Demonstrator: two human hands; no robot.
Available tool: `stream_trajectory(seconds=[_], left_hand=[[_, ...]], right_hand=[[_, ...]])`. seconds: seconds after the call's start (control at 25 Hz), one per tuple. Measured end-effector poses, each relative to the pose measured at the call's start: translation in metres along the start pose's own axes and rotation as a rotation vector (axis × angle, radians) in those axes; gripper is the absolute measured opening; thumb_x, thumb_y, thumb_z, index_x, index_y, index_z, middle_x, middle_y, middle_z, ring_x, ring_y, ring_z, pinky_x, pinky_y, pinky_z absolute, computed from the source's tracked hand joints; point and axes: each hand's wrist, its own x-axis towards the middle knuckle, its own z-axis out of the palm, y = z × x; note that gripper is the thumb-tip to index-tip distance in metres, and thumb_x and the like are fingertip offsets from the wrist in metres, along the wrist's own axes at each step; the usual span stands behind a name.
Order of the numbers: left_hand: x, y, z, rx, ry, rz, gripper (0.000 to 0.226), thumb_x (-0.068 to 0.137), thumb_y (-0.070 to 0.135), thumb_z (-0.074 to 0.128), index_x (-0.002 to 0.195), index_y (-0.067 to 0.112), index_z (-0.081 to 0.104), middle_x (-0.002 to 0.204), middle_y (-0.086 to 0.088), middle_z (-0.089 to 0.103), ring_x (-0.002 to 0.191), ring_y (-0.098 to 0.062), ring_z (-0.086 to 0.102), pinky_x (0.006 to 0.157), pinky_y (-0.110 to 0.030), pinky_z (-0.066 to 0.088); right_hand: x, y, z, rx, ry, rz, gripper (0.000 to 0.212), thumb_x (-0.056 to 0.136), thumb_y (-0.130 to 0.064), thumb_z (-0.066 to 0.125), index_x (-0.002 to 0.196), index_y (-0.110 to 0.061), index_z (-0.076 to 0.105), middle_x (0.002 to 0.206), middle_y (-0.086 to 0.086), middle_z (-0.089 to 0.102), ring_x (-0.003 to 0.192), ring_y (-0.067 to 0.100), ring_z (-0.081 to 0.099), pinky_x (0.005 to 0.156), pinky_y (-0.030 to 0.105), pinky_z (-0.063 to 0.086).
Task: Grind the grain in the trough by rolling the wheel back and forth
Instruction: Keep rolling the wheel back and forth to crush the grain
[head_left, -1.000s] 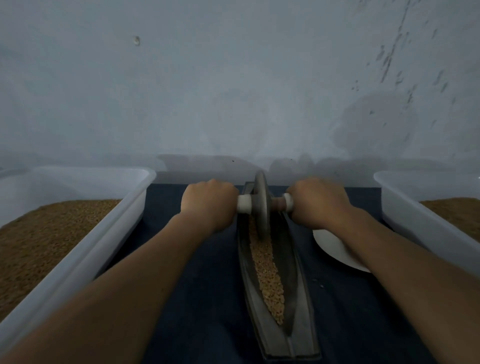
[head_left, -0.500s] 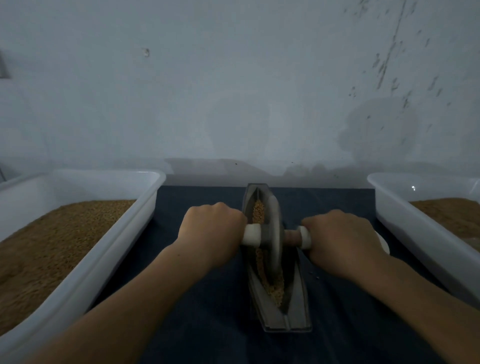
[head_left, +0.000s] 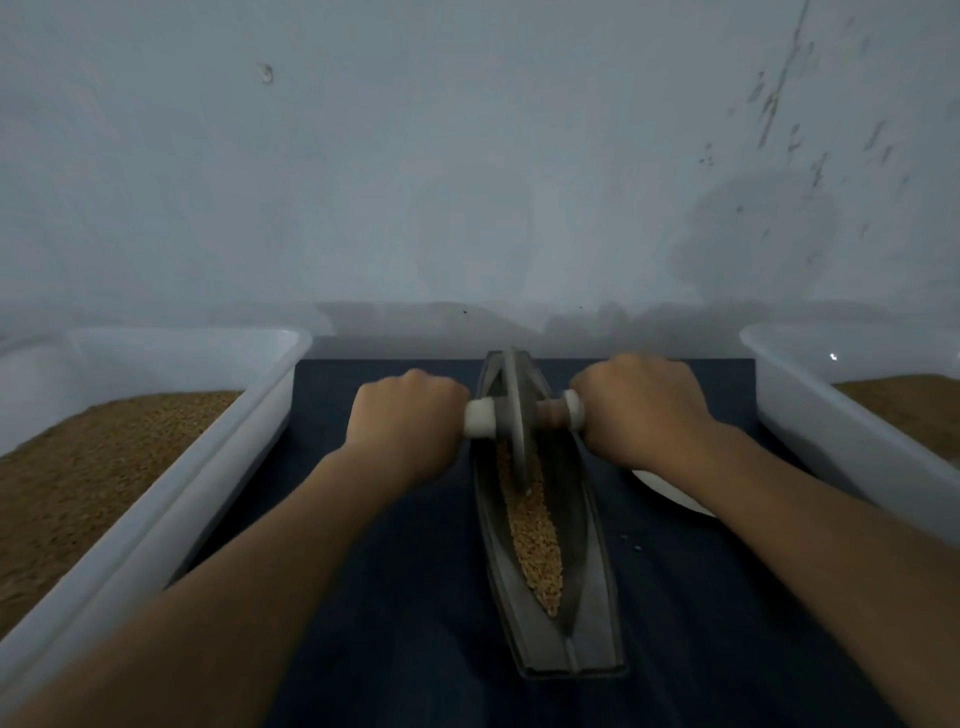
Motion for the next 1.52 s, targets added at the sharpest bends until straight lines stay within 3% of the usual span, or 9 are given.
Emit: stream_trajectory(seconds=[0.2,0.4,0.56,0.76,0.96,1.12,1.32,1.52], left_hand=[[-0.056,0.011,-0.020,0.058,0.072,0.081,0.010,0.084,0.034,0.064,0.089,0.033,0.055,0.067,0.008,0.035,0.060,-0.017,0.043,0.053,-0.032,0.032],[-0.038,0.009,-0.016,0.099,0.060,0.068,0.009,0.086,0.033,0.063,0.093,0.031,0.058,0.070,0.006,0.038,0.063,-0.018,0.044,0.054,-0.033,0.033],[0.021,0.004,-0.003,0.134,0.053,0.060,0.014,0.086,0.032,0.061,0.100,0.029,0.065,0.082,0.002,0.056,0.072,-0.024,0.059,0.057,-0.035,0.038],[0.027,-0.001,-0.002,0.089,0.054,0.047,0.013,0.085,0.030,0.060,0.097,0.030,0.066,0.080,0.001,0.055,0.074,-0.025,0.061,0.058,-0.035,0.038],[-0.041,0.007,-0.011,0.034,0.057,0.039,0.006,0.083,0.034,0.061,0.087,0.032,0.056,0.068,0.008,0.037,0.059,-0.018,0.040,0.054,-0.033,0.032],[-0.059,0.009,-0.018,0.090,0.093,0.094,0.025,0.080,0.037,0.065,0.077,0.034,0.040,0.062,0.010,0.030,0.050,-0.012,0.029,0.047,-0.028,0.020],[-0.003,0.002,0.002,0.053,0.050,0.043,0.006,0.085,0.032,0.061,0.091,0.033,0.058,0.069,0.008,0.039,0.061,-0.017,0.044,0.054,-0.033,0.033],[0.033,-0.003,0.010,0.054,0.067,-0.008,0.007,0.087,0.028,0.058,0.091,0.030,0.063,0.075,0.005,0.051,0.063,-0.019,0.049,0.054,-0.033,0.036]], right_hand=[[-0.063,0.000,-0.012,0.011,-0.007,-0.009,0.028,0.076,-0.036,0.066,0.064,-0.033,0.040,0.066,-0.012,0.048,0.059,0.011,0.050,0.046,0.026,0.027],[-0.045,0.003,-0.003,0.042,-0.033,0.041,0.026,0.074,-0.038,0.067,0.064,-0.034,0.043,0.065,-0.012,0.049,0.056,0.009,0.047,0.047,0.024,0.026],[0.007,0.007,0.017,0.087,-0.048,0.086,0.015,0.078,-0.037,0.066,0.070,-0.031,0.055,0.071,-0.008,0.058,0.060,0.015,0.052,0.052,0.026,0.035],[0.016,0.007,0.017,0.071,0.004,0.071,0.018,0.079,-0.038,0.065,0.067,-0.030,0.053,0.067,-0.008,0.054,0.057,0.014,0.049,0.049,0.024,0.032],[-0.045,-0.002,-0.012,0.031,0.000,-0.002,0.019,0.073,-0.038,0.067,0.066,-0.032,0.050,0.066,-0.010,0.050,0.057,0.014,0.049,0.048,0.026,0.029],[-0.074,0.000,-0.015,0.039,-0.016,0.023,0.028,0.070,-0.035,0.066,0.062,-0.034,0.039,0.063,-0.011,0.046,0.053,0.008,0.043,0.045,0.025,0.022],[-0.015,0.000,0.003,0.020,-0.013,0.052,0.024,0.076,-0.033,0.067,0.067,-0.031,0.045,0.071,-0.008,0.051,0.063,0.019,0.052,0.053,0.027,0.035],[0.027,0.004,0.009,0.026,-0.016,0.047,0.025,0.079,-0.030,0.066,0.065,-0.030,0.045,0.065,-0.008,0.047,0.054,0.012,0.040,0.048,0.024,0.027]])
